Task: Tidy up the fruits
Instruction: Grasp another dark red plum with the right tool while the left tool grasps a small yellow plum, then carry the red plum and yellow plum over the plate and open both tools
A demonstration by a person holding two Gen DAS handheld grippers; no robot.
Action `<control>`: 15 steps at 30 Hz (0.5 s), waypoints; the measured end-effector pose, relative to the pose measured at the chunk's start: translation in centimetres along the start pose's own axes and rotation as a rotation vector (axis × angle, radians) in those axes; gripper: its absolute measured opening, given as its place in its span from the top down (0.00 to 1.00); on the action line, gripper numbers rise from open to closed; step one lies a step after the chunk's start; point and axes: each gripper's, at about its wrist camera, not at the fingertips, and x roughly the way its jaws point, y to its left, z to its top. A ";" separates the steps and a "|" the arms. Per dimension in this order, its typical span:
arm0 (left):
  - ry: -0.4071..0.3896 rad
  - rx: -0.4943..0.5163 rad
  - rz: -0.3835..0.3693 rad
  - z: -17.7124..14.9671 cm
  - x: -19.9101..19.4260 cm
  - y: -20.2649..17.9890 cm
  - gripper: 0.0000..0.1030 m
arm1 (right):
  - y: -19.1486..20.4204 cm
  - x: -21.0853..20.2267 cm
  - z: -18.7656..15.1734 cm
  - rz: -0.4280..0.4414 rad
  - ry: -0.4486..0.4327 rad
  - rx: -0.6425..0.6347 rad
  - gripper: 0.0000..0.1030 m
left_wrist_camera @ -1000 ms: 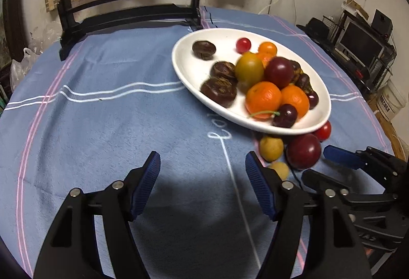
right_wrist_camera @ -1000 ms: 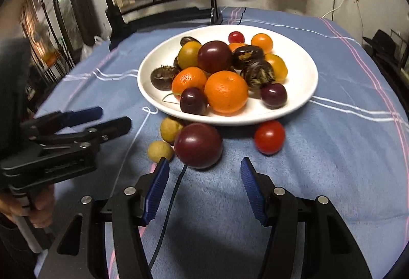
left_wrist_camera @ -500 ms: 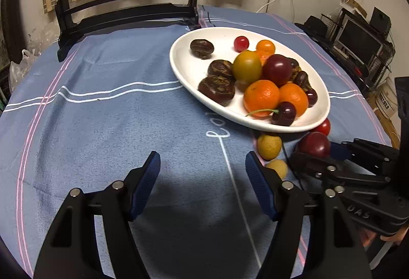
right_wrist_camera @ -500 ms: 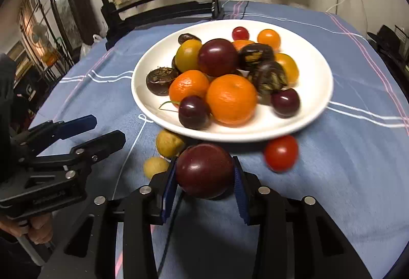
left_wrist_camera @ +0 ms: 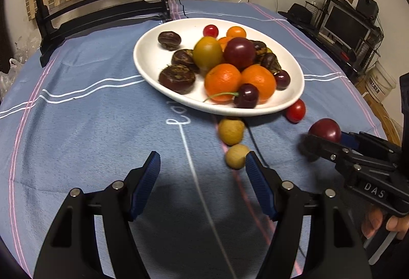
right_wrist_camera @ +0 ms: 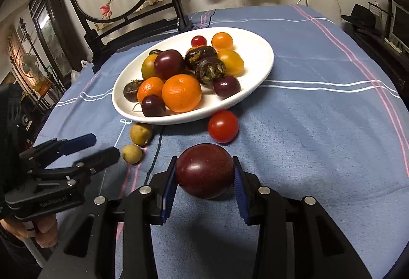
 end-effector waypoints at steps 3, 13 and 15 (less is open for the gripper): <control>0.025 0.012 0.019 0.1 0.6 -0.9 0.35 | 0.1 -0.7 0.0 0.002 -0.025 -0.001 0.60; 0.053 0.075 0.072 0.2 2.5 -3.7 0.78 | -0.3 -1.4 -0.1 0.016 -0.051 0.017 0.60; 0.064 0.080 0.070 0.2 2.4 -3.8 0.78 | -0.2 -1.4 -0.2 0.019 -0.049 0.016 0.60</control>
